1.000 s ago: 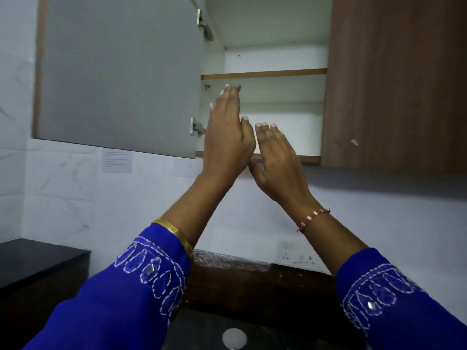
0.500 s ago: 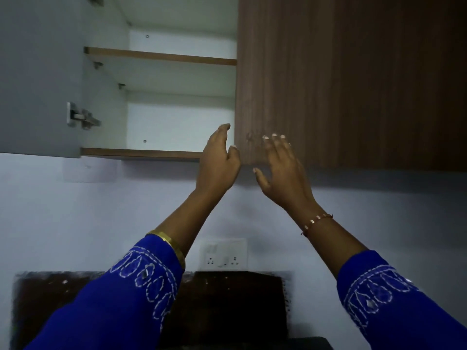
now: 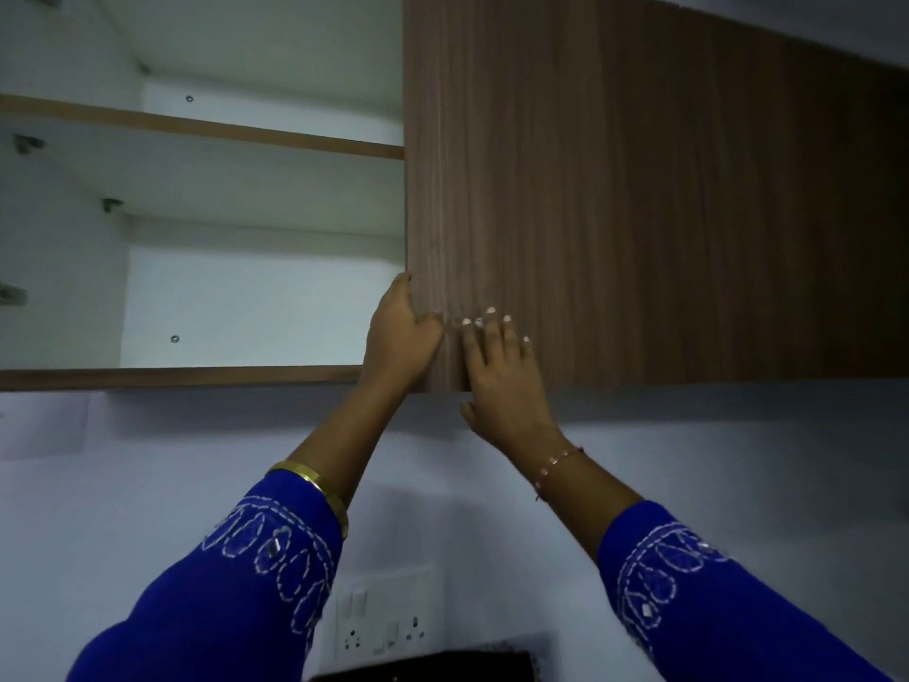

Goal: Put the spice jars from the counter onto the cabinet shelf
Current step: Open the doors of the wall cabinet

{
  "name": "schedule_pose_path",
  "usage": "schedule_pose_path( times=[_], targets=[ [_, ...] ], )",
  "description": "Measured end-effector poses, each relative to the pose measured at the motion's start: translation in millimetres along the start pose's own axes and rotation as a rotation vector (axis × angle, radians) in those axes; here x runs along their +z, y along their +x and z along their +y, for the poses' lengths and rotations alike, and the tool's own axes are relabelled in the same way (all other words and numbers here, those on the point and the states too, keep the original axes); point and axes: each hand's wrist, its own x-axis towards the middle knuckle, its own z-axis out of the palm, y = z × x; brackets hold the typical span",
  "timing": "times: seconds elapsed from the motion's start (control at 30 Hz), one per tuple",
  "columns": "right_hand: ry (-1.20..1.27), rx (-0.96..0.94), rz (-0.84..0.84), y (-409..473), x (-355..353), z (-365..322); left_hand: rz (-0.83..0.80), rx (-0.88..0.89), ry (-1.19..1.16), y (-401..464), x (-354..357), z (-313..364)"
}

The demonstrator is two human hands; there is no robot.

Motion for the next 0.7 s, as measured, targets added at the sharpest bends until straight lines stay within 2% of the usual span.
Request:
schedule_pose_path(
  times=[0.13,0.23,0.33,0.47,0.7],
  targets=[
    [-0.071,0.055,-0.031,12.8,18.4,-3.7,-0.041,-0.159,-0.089,19.4,13.5,-19.4],
    [-0.121,0.101,-0.048,14.2,26.6,0.0,-0.05,-0.172,-0.15,24.7,22.9,-34.0],
    [-0.127,0.097,-0.022,12.3,26.6,8.3,0.012,-0.182,-0.184,24.0,26.3,-38.6],
    [-0.12,0.137,0.024,4.7,18.7,10.3,0.088,-0.144,-0.251,19.0,27.2,-31.9],
    [0.066,0.196,0.161,-22.8,-18.1,26.0,0.266,-0.03,-0.372,-12.5,30.5,10.9]
  ],
)
